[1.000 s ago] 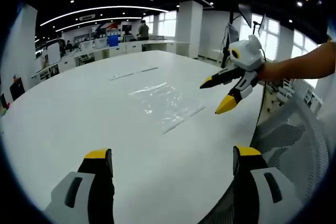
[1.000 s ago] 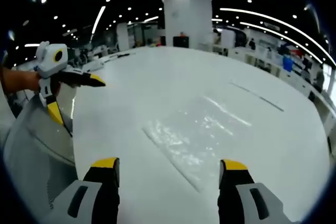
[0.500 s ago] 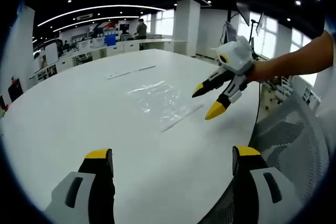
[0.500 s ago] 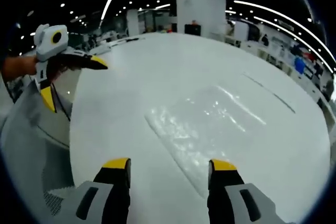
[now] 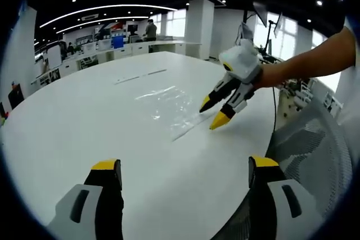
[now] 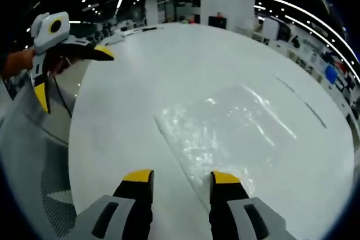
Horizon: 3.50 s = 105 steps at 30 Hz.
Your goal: Open the resealable bag by pulling the two sides of the seal apart until the entire bag opening is separated and visibly accessible.
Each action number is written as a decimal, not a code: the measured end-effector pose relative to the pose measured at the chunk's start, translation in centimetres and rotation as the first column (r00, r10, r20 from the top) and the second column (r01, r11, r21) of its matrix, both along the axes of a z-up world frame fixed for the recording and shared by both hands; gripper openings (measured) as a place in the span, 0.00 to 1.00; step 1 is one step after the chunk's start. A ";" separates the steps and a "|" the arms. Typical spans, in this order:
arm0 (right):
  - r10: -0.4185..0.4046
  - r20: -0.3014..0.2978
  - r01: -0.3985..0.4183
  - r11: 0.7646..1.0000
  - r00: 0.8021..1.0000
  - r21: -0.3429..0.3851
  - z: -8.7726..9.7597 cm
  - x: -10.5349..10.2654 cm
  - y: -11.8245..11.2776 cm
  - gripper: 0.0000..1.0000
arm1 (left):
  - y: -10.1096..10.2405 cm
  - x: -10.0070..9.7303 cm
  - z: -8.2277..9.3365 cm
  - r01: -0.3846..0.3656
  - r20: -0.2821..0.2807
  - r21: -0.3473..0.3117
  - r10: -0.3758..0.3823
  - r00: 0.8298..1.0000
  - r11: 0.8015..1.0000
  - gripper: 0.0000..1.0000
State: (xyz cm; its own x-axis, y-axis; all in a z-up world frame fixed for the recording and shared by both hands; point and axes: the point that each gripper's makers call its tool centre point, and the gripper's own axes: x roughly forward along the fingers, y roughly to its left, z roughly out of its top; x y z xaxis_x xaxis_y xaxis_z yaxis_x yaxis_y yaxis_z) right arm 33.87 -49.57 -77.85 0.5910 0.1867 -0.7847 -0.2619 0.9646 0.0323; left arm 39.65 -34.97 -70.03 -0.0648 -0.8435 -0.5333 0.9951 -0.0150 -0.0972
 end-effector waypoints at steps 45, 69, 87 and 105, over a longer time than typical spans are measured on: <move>0.304 -0.059 -0.309 0.943 0.951 -0.124 0.9 -1.3 0.6 0.00 | -0.3 -0.2 -0.3 0.050 0.015 0.029 -0.050 0.999 0.998 0.89; 0.402 -0.063 -0.407 0.907 0.913 -0.107 4.0 -2.5 3.0 0.00 | -1.7 -1.5 -0.9 0.166 0.059 0.069 -0.170 0.984 0.984 0.84; 0.451 -0.054 -0.454 0.888 0.891 -0.072 5.6 -3.0 4.7 0.00 | -3.3 -2.7 -1.2 0.256 0.080 0.098 -0.264 0.961 0.962 0.72; 0.474 -0.051 -0.476 0.879 0.879 -0.032 6.3 -3.4 5.7 0.00 | -3.7 -3.6 -2.1 0.368 0.150 0.172 -0.394 0.907 0.914 0.38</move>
